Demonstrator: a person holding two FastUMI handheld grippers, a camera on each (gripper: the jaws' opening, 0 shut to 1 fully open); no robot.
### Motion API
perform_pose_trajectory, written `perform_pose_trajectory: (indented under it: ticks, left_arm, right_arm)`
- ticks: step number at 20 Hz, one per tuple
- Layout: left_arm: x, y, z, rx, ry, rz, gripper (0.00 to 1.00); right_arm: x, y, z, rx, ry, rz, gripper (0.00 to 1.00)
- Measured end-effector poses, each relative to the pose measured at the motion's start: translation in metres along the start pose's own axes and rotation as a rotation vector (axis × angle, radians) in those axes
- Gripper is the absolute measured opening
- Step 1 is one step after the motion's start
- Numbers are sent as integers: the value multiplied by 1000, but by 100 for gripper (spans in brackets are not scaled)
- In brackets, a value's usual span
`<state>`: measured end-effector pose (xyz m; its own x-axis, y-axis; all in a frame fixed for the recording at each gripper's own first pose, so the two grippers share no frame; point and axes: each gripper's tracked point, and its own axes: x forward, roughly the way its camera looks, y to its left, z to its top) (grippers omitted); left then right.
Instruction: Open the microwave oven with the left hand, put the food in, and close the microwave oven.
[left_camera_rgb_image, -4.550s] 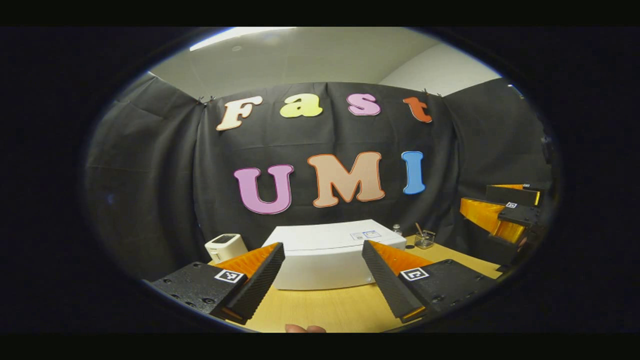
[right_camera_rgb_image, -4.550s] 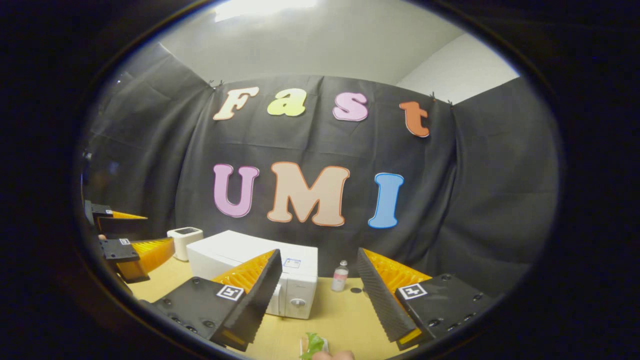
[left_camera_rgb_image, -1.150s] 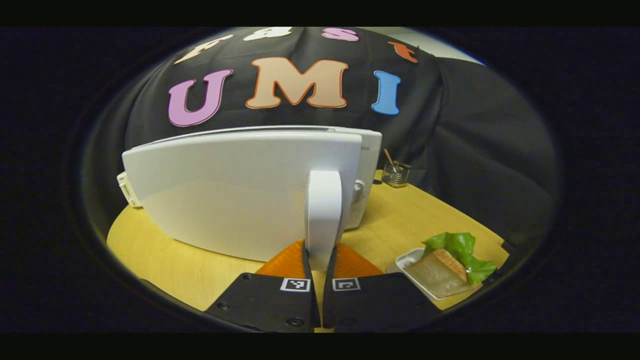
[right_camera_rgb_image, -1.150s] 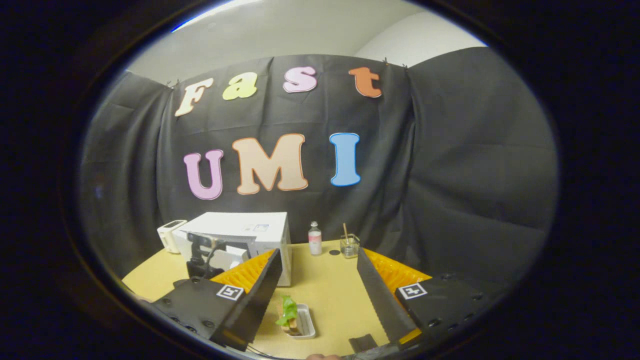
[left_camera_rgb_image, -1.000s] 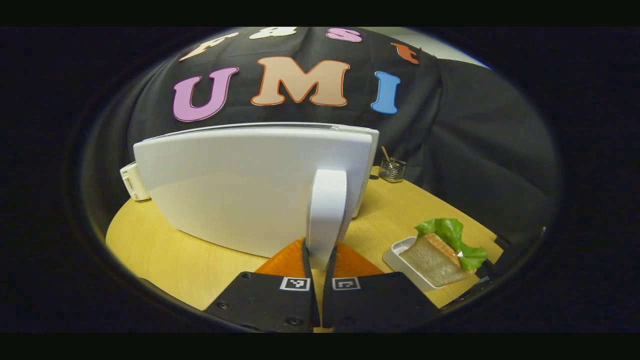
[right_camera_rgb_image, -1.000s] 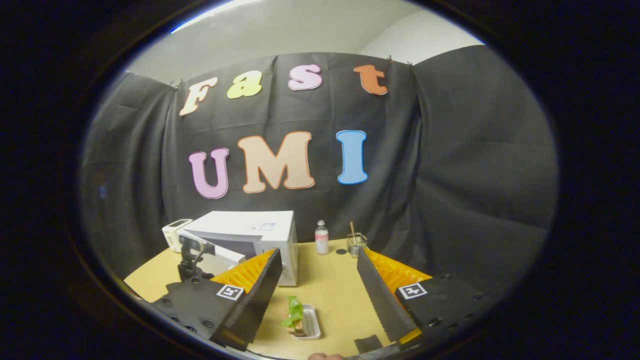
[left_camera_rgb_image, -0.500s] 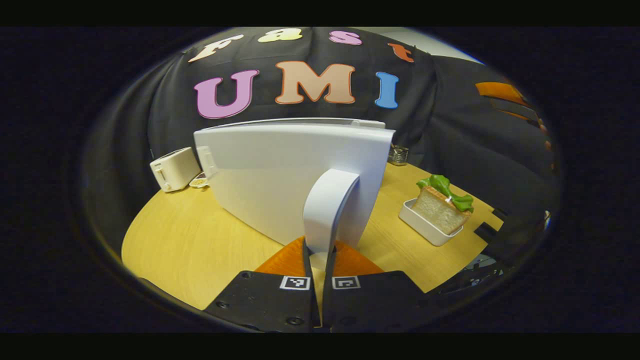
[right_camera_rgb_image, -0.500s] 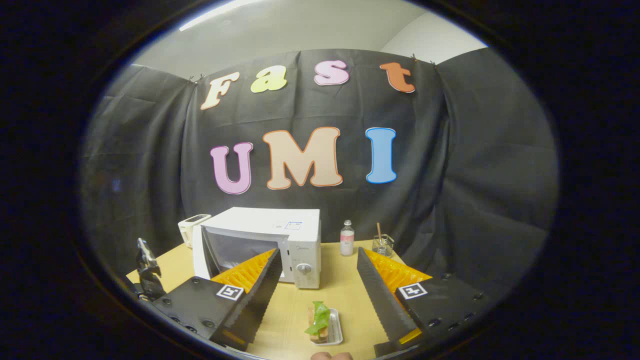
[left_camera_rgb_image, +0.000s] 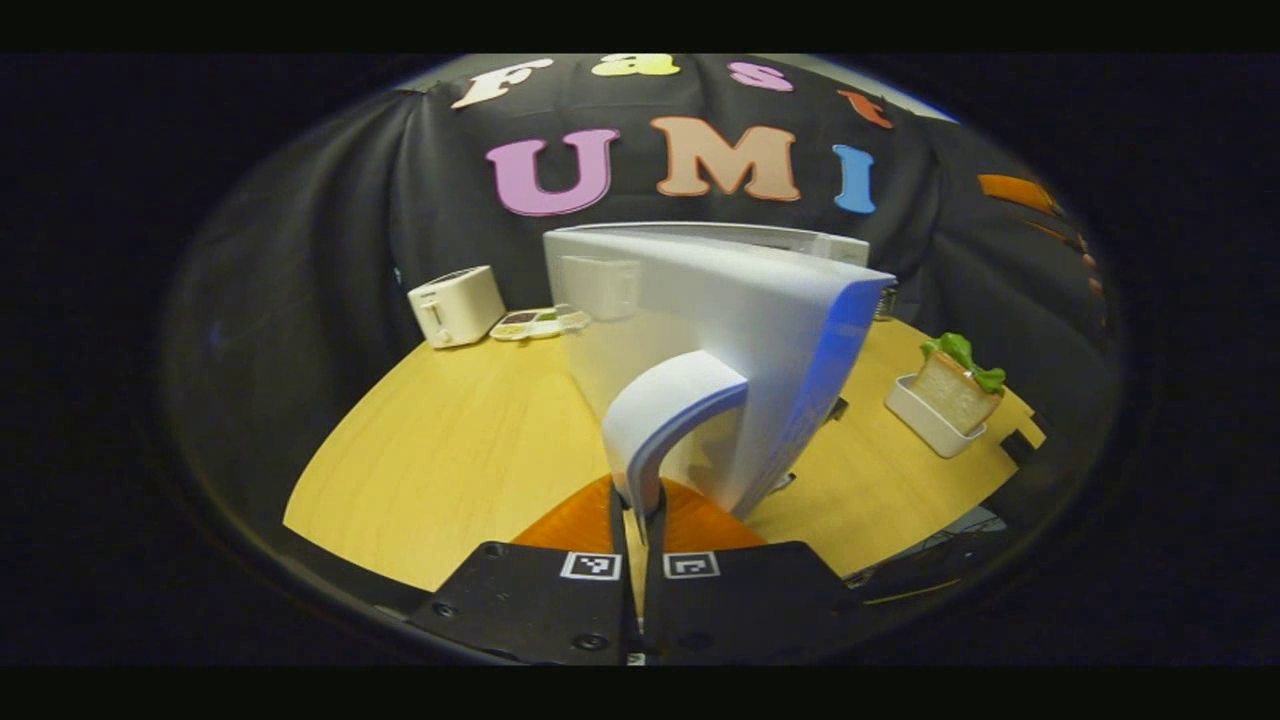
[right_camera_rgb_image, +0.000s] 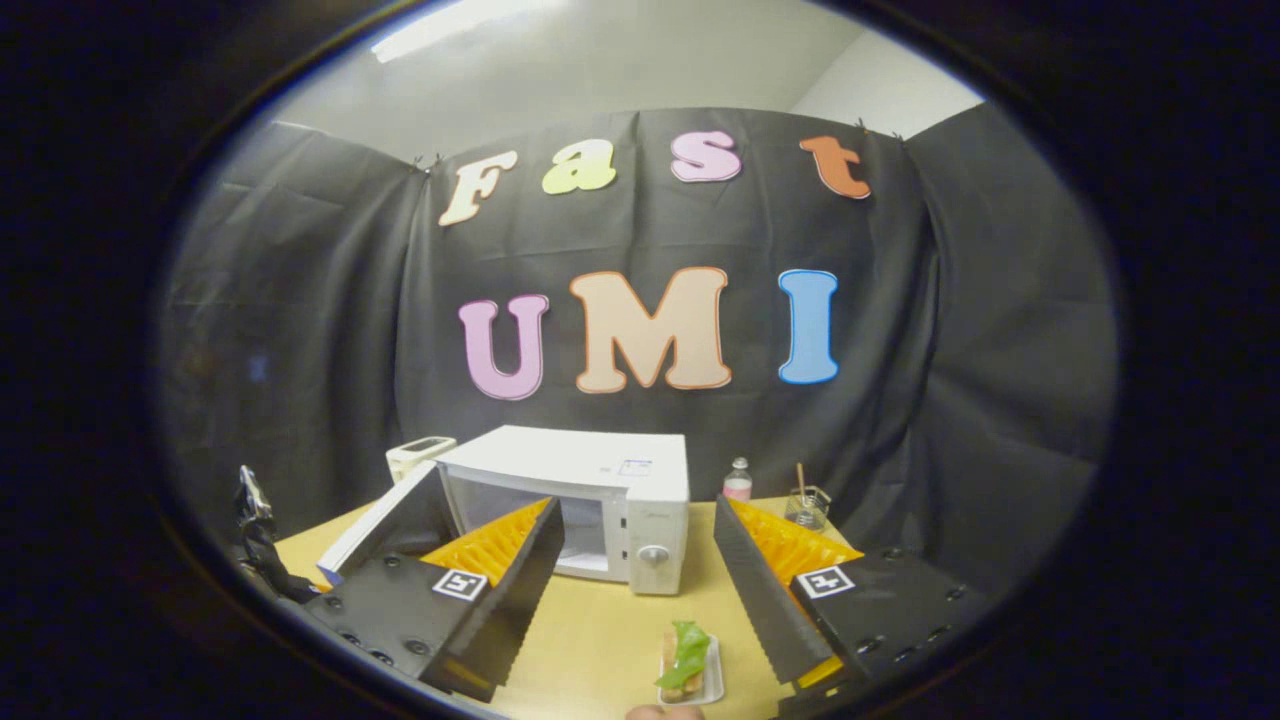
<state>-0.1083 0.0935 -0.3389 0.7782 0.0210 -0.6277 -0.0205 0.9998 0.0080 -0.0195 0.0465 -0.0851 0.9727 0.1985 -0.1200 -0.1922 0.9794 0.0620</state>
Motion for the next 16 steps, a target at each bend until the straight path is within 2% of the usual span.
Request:
perform_pose_trajectory:
  ticks: [3,6,10,11,14,15,16]
  left_arm:
    - [-3,25,-5,-108,22,-3,1]
    - [-5,35,-8,-161,34,-25,2]
    - [-5,39,-8,-153,30,-45,9]
    - [-6,40,-7,-153,28,-45,7]
    - [-6,43,-7,-153,28,-47,10]
    - [-4,47,-8,-147,27,-44,24]
    - [-3,52,-11,-148,36,-33,22]
  right_arm:
    - [6,-4,-11,-7,32,-11,94]
    - [6,-9,-16,-27,48,-21,94]
    - [2,-14,-28,-61,76,-37,96]
    - [1,-15,-31,-66,83,-41,96]
    - [-5,-17,-44,-68,106,-48,94]
    - [-6,-19,-49,-68,117,-51,94]
    - [-8,-21,-56,-67,130,-55,94]
